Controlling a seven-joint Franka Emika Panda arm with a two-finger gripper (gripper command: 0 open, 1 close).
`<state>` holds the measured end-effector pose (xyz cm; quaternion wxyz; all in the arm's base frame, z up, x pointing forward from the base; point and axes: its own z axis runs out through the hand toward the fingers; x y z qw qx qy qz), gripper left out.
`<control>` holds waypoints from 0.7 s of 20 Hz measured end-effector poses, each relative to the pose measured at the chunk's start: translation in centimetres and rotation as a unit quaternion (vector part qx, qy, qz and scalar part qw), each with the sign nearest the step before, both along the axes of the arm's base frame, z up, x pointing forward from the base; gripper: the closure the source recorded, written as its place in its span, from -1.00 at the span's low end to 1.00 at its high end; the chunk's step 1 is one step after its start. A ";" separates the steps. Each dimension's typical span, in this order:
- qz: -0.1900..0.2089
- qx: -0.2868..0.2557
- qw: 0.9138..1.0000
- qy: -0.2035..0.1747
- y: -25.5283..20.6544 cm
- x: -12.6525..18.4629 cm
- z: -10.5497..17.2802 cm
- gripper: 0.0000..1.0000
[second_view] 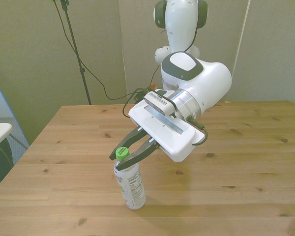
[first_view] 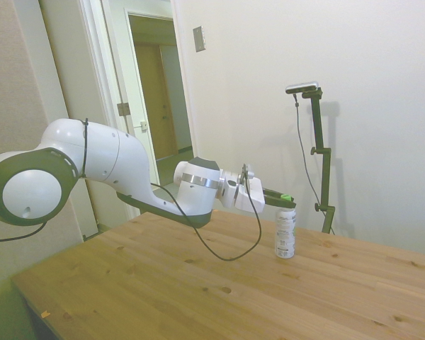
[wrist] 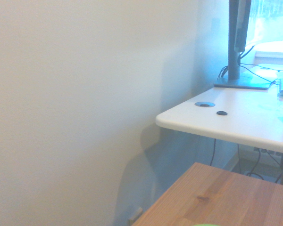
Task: Stand the water bottle
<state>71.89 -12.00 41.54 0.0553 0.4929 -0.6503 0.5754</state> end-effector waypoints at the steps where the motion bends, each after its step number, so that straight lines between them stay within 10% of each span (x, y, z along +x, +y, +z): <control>1: -0.001 0.001 1.000 0.000 0.0 0.0 0.0 -1.00; 14: -0.003 0.048 0.999 -0.007 1.0 -0.6 2.1 -1.00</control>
